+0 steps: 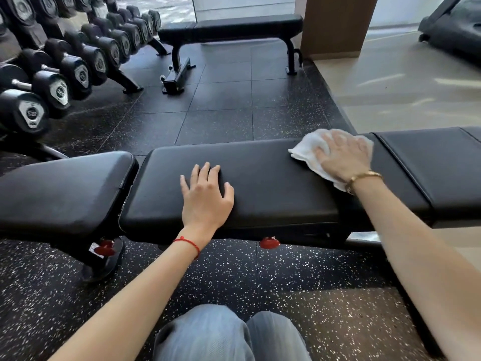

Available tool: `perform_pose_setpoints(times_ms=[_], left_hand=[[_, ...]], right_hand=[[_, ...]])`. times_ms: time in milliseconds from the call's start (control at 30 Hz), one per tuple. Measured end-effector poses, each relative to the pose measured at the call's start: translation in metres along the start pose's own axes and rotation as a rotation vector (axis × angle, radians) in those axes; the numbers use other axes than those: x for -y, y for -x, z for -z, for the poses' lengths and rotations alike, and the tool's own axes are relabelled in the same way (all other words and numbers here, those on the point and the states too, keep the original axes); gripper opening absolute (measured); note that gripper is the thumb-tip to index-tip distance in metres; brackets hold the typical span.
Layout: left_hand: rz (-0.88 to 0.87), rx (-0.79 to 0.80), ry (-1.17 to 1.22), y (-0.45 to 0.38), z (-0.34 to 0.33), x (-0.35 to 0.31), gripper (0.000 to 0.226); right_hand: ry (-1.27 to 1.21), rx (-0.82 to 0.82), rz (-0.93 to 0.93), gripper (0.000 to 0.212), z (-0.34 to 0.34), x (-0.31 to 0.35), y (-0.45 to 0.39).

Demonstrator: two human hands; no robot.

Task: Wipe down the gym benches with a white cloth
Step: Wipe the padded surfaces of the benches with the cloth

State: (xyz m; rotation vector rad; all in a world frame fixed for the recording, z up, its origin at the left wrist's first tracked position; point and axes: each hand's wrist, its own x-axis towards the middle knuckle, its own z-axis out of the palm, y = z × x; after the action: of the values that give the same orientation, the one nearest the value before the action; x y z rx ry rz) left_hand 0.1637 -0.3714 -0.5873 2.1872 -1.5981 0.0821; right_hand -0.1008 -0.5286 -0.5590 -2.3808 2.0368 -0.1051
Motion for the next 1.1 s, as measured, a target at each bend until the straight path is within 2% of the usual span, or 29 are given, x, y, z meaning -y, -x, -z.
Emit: perform_pose_setpoints(times_ms=[100, 167, 267, 400, 500, 567, 633, 733, 800, 967, 1100], left_hand=[[0.004, -0.009, 0.004, 0.000, 0.000, 0.000, 0.053], [0.006, -0.013, 0.007, 0.000, 0.000, 0.001, 0.052], [0.000, -0.014, 0.018, 0.000, -0.001, 0.003, 0.051], [0.001, -0.020, 0.024, -0.001, -0.002, 0.004, 0.051], [0.005, -0.022, 0.030, 0.000, -0.001, 0.001, 0.051], [0.009, -0.025, 0.028, 0.001, 0.000, -0.001, 0.051], [0.017, -0.022, 0.036, 0.001, 0.002, -0.001, 0.050], [0.022, -0.002, 0.044, 0.002, 0.005, -0.001, 0.050], [0.018, 0.014, 0.049, 0.003, 0.007, -0.001, 0.051], [0.003, 0.020, 0.049, 0.003, 0.007, 0.003, 0.051], [-0.003, 0.025, 0.049, 0.003, 0.005, 0.005, 0.052]], right_hand=[[0.046, -0.040, 0.174, 0.048, 0.006, 0.046, -0.009], [0.008, -0.046, 0.314, 0.051, 0.000, 0.064, 0.012], [-0.081, -0.029, 0.433, 0.057, -0.010, 0.056, 0.070], [-0.070, -0.071, 0.369, 0.062, -0.011, 0.001, 0.107], [-0.030, -0.067, 0.202, 0.055, -0.004, -0.033, 0.087], [-0.064, -0.049, 0.148, 0.056, 0.001, -0.027, 0.074], [-0.031, -0.037, 0.225, 0.061, 0.001, -0.006, 0.077], [0.036, -0.073, 0.502, 0.072, -0.005, 0.030, 0.113], [0.090, -0.107, 0.610, 0.075, -0.013, 0.046, 0.136], [0.127, -0.218, 0.641, 0.077, -0.018, 0.037, 0.141], [0.105, -0.214, 0.471, 0.079, -0.014, -0.021, 0.146]])
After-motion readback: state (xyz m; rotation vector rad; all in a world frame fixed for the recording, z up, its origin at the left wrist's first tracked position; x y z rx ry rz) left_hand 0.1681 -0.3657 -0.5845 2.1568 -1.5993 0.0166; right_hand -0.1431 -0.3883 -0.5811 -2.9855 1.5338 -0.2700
